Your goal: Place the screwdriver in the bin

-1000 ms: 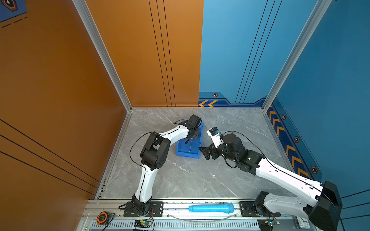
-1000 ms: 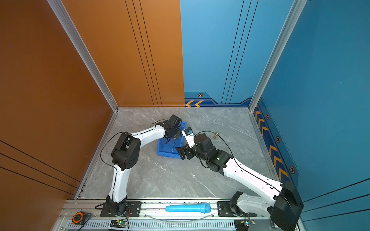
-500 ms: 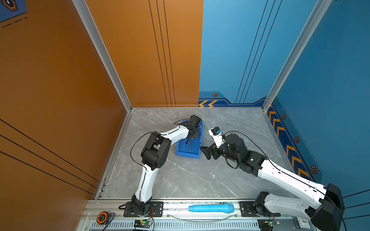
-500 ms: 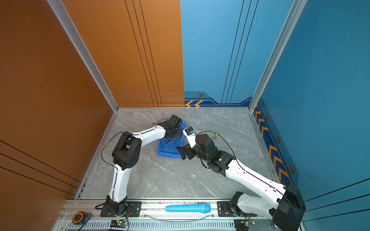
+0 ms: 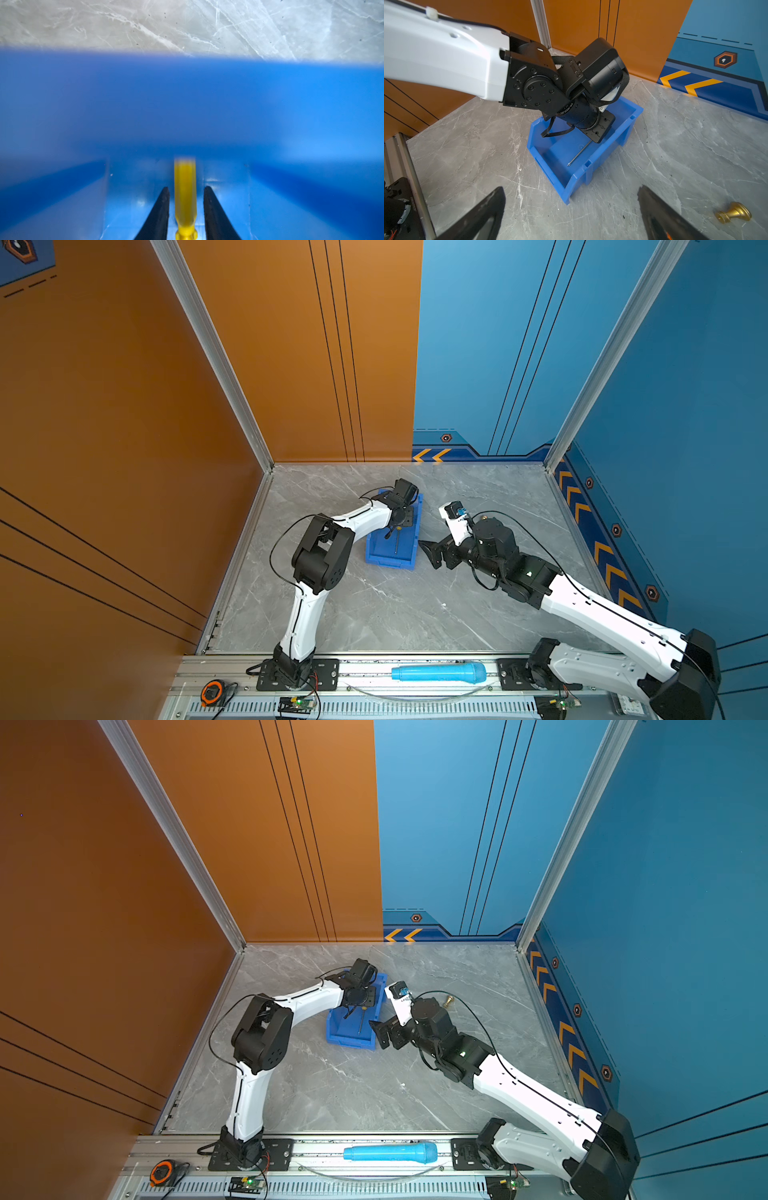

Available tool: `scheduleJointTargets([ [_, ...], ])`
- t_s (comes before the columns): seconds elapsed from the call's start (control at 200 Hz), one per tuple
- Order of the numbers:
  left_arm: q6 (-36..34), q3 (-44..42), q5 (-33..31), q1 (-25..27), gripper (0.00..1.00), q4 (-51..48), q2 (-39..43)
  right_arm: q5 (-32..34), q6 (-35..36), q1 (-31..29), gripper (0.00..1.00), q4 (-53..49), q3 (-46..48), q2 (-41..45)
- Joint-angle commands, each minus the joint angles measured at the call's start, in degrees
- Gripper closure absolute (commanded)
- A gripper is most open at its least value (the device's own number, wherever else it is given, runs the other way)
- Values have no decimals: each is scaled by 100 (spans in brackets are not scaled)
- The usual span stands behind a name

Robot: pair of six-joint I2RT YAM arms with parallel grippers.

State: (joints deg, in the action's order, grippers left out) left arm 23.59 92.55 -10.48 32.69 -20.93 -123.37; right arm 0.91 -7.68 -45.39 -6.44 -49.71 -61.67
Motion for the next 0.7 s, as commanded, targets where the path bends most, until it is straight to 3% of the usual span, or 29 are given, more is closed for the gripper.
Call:
scheduleJointTargets([
  [0.0, -105, -86, -143, 18, 66, -47, 483, 169, 26, 52, 0, -86, 140, 205],
  [0.12, -129, -213, -158, 36, 60, -78, 778, 272, 21, 55, 0, -218, 199, 319],
  [0.23, -136, -347, -102, 41, 40, -88, 1058, 377, 66, 56, 0, -454, 190, 373],
  [0.39, -115, -550, -137, 74, 26, -131, 1494, 427, 135, 50, 0, -607, 225, 553],
  [0.561, -174, -825, -317, 240, 3, -176, 2062, 487, 153, 58, 0, -810, 234, 712],
  [0.691, -162, -1156, -419, 374, 2, -239, 2552, 684, 101, 48, 0, -1155, 184, 777],
])
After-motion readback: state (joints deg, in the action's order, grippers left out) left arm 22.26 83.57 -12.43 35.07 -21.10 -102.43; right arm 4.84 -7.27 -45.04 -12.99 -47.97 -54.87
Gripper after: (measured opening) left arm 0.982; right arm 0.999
